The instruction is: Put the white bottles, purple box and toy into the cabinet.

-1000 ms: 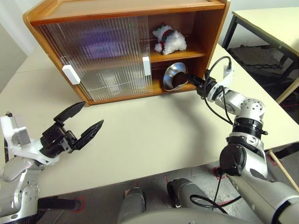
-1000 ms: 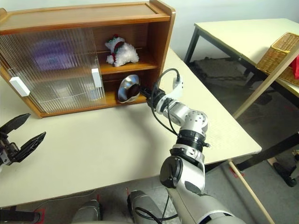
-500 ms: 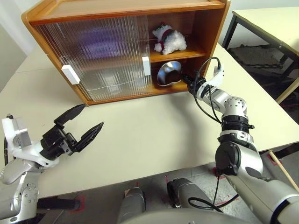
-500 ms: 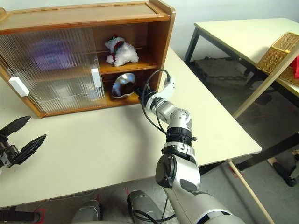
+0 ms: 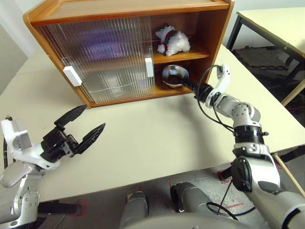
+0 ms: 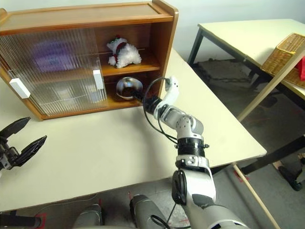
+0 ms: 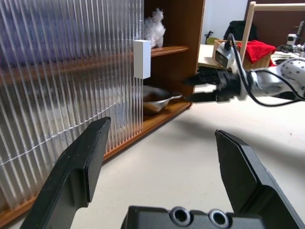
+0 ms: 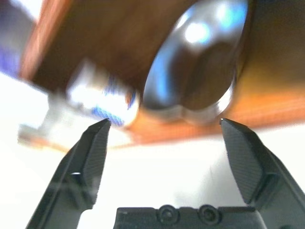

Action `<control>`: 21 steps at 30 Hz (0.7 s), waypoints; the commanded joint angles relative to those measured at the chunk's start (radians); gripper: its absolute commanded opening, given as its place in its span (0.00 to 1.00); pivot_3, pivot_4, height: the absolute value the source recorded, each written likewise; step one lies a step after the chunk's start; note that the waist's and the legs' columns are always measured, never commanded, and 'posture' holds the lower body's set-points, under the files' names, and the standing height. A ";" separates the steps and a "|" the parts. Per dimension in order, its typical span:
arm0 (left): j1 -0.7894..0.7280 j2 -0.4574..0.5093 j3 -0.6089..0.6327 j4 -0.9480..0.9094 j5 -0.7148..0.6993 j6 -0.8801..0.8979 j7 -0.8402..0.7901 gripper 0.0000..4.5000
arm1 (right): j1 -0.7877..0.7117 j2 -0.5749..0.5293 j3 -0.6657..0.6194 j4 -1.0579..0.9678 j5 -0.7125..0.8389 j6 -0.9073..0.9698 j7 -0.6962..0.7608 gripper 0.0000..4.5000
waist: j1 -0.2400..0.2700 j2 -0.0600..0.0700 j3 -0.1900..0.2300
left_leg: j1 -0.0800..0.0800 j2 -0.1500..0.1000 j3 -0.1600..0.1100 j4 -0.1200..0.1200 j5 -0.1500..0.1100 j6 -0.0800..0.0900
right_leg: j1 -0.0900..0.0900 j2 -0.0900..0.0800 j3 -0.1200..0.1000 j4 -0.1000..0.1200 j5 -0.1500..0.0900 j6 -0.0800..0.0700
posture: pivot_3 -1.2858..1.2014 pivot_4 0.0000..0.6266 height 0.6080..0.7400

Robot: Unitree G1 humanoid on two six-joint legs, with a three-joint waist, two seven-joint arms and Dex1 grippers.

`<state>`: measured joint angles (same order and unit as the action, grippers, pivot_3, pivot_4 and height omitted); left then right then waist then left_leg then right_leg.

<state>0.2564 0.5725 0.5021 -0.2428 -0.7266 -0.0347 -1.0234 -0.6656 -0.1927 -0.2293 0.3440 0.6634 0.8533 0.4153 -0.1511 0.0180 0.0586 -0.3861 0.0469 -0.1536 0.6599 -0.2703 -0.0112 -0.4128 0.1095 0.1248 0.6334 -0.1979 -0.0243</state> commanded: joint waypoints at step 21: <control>0.005 0.004 -0.007 -0.060 0.014 0.030 0.053 1.00 | -0.005 0.068 0.195 -0.307 0.071 0.107 0.196 0.09 | -0.006 -0.001 0.000 | 0.005 -0.006 0.000 -0.001 0.001 0.002 | 0.004 0.001 -0.001 0.000 -0.006 -0.008 | 0.46 0.10 1.00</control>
<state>0.2555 0.5739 0.4960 -0.2856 -0.7255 -0.0069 -0.9738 -0.6485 -0.1377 -0.0380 0.0251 0.7466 0.9967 0.6294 -0.1568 0.0173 0.0583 -0.3815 0.0414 -0.1538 0.6591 -0.2690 -0.0095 -0.4089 0.1110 0.1241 0.6330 -0.2034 -0.0328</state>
